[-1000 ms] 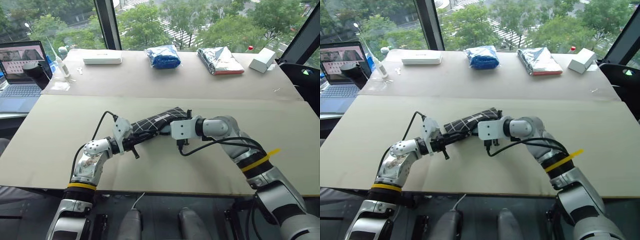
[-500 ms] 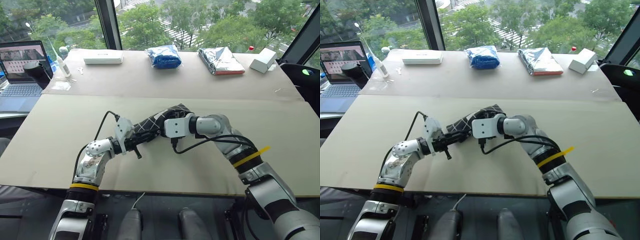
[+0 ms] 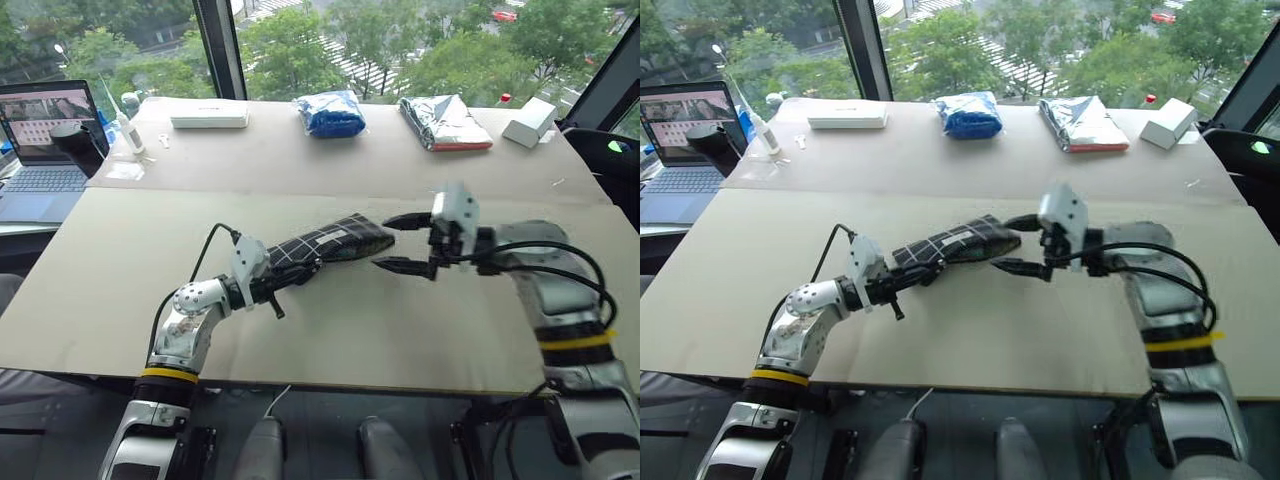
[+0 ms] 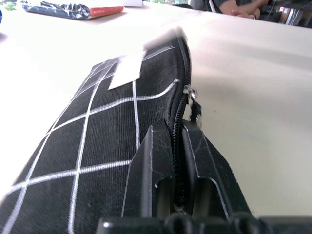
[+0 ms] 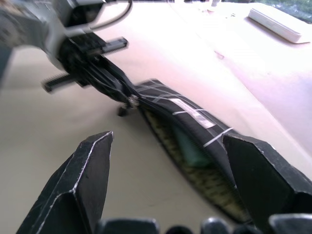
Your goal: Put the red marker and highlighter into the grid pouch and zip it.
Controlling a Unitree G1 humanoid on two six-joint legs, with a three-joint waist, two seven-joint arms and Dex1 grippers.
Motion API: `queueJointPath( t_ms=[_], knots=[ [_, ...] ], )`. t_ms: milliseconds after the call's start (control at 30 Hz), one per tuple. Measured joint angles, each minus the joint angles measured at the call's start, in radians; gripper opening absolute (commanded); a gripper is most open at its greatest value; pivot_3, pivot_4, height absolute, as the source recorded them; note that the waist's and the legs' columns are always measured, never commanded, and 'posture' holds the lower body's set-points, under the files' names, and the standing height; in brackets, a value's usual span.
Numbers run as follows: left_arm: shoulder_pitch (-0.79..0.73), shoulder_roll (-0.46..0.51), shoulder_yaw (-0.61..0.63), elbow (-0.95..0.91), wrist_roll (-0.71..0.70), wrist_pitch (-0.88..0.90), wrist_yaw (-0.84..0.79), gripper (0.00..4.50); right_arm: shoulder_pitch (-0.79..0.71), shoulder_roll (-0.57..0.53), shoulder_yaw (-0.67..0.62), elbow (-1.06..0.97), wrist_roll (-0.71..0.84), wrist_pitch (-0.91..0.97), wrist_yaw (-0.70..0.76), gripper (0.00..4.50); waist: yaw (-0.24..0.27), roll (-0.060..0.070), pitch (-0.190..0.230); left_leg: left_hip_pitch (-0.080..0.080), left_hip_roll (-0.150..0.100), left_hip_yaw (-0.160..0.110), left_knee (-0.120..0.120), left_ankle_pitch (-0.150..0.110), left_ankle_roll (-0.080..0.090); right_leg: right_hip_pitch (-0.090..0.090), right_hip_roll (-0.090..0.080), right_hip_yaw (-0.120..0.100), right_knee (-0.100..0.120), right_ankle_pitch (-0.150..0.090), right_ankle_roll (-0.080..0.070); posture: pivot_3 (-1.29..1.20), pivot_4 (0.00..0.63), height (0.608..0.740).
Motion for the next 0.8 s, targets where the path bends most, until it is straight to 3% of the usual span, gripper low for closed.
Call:
queueJointPath(
  t_ms=[233,400,600,800],
  knots=[
    [0.0,0.001,-0.001,0.0,0.0,0.0,-0.001,0.0,0.146,0.031,0.002,-0.165,0.107,0.181,-0.109,3.95,-0.003,0.0,0.0,0.0,0.0,0.0,0.0,0.0,0.0,0.0,0.0,0.0,0.0,-0.004,0.006,0.0,0.15,0.74],
    [-0.011,0.002,-0.004,0.005,0.001,0.0,-0.002,0.0,0.176,0.175,0.196,-0.143,-0.058,0.195,-0.324,3.95,0.001,0.0,0.0,-0.001,0.0,0.0,0.0,0.0,0.0,-0.002,0.0,0.0,0.001,-0.004,0.006,0.0,0.15,0.74],
    [-0.023,-0.006,-0.008,0.01,0.001,0.0,-0.002,0.0,0.097,0.34,0.242,-0.085,-0.115,0.251,-0.5,3.95,0.004,0.0,0.0,-0.001,0.0,0.0,0.001,0.0,0.0,-0.002,0.0,0.0,0.001,-0.003,0.005,0.0,0.15,0.74],
    [-0.029,-0.013,-0.007,0.011,0.0,0.0,0.004,0.0,0.037,0.417,0.249,0.0,-0.147,0.257,-0.567,3.95,0.005,0.0,0.0,-0.001,0.0,0.0,0.0,0.0,0.0,-0.002,0.0,0.0,0.001,-0.001,0.002,0.0,0.15,0.74]
  ],
)
